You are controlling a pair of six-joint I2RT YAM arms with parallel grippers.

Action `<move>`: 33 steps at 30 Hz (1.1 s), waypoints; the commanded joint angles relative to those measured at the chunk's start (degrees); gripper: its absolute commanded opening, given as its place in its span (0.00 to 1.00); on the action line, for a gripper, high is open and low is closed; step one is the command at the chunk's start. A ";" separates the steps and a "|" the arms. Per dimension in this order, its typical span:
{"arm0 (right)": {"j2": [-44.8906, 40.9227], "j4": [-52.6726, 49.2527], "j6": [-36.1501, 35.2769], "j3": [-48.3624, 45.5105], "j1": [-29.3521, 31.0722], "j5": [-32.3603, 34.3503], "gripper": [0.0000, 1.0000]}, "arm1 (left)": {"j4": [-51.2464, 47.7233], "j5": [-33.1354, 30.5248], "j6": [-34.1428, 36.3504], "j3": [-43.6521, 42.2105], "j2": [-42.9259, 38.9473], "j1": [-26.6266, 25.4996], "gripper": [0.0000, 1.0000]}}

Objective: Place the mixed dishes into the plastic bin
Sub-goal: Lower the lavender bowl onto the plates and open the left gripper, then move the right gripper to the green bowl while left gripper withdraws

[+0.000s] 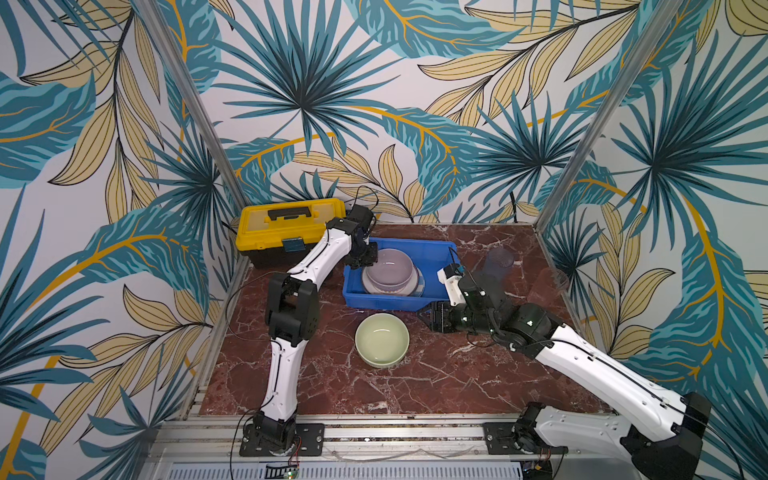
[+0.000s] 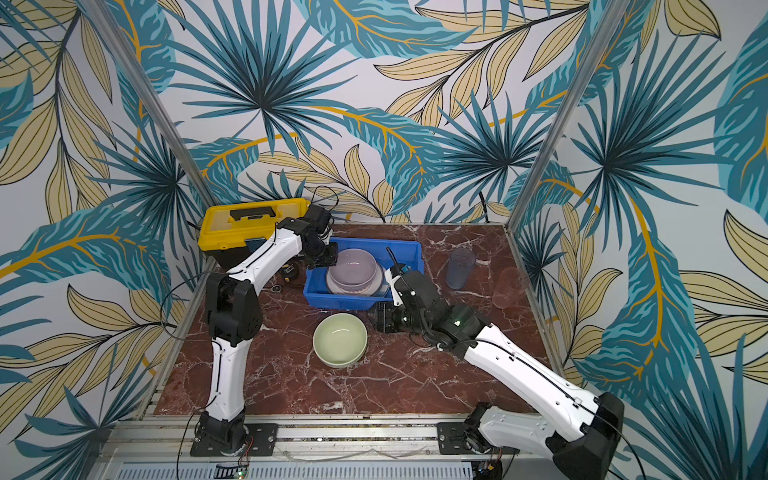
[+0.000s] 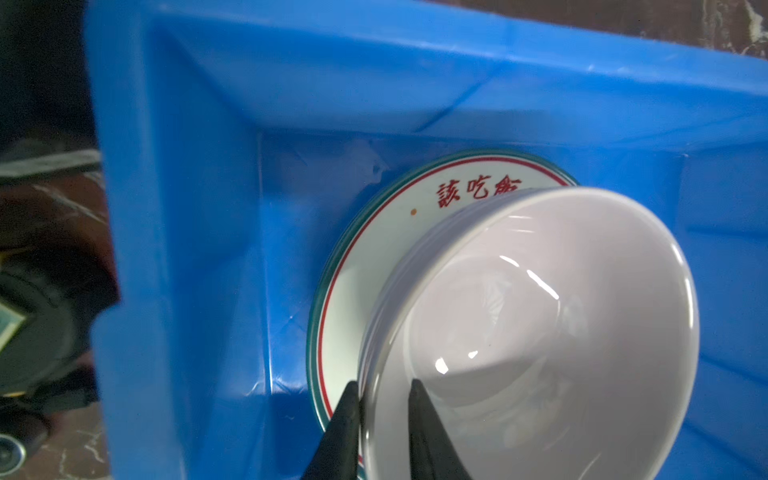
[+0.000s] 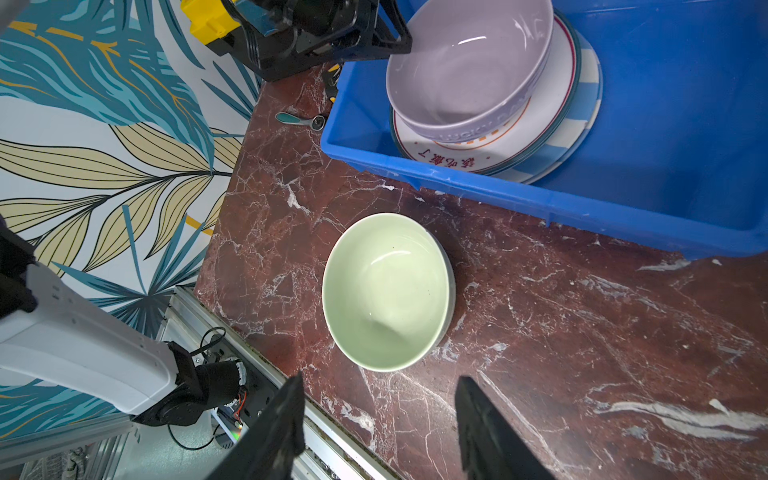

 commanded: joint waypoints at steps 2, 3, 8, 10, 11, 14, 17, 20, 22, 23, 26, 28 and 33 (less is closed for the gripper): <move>0.35 0.47 0.46 -1.13 -0.13 -0.12 0.60 | 0.21 1.77 0.18 1.03 -1.12 0.22 0.27; 0.33 0.39 0.60 -1.30 -0.13 0.01 0.60 | 0.12 1.74 0.10 0.95 -1.40 0.26 0.28; 1.75 -3.18 -0.33 -0.52 -0.13 2.05 0.56 | -0.25 1.60 0.75 0.21 -4.37 0.25 0.31; 2.80 -5.68 -1.11 0.48 -0.09 2.93 0.53 | -0.27 1.40 1.05 -0.97 -6.69 0.30 0.34; 3.18 -6.53 -1.47 0.90 0.03 3.12 0.52 | -0.32 1.21 1.27 -1.56 -7.67 0.32 0.36; 4.39 -8.86 -1.96 1.94 0.16 4.16 0.50 | -0.32 0.49 2.47 -4.33 -11.82 0.32 0.43; 5.39 -9.47 -2.14 2.58 0.38 4.37 0.49 | -0.32 -0.44 3.56 -8.38 -16.69 0.24 0.55; 6.73 -9.08 -2.25 2.73 0.73 4.04 0.47 | -0.23 -0.59 3.89 -14.68 -23.05 0.25 0.73; 8.26 -8.65 -2.34 2.71 0.92 3.71 0.47 | -0.16 -1.80 4.28 -19.30 -27.41 0.26 0.79; 8.98 -8.40 -2.34 2.72 1.00 3.46 0.47 | -0.15 -2.44 4.59 -20.98 -29.10 0.27 0.80; 11.34 -7.25 -2.36 2.68 1.36 2.80 0.47 | -0.08 -4.08 5.23 -27.29 -34.97 0.28 0.84; 12.80 -6.25 -2.30 2.55 1.62 3.11 0.47 | 0.60 -3.56 4.98 -31.90 -39.22 0.25 0.85; 16.39 -3.19 -1.59 2.46 1.80 3.16 0.47 | 7.71 -2.26 0.18 -48.68 -53.85 0.29 0.89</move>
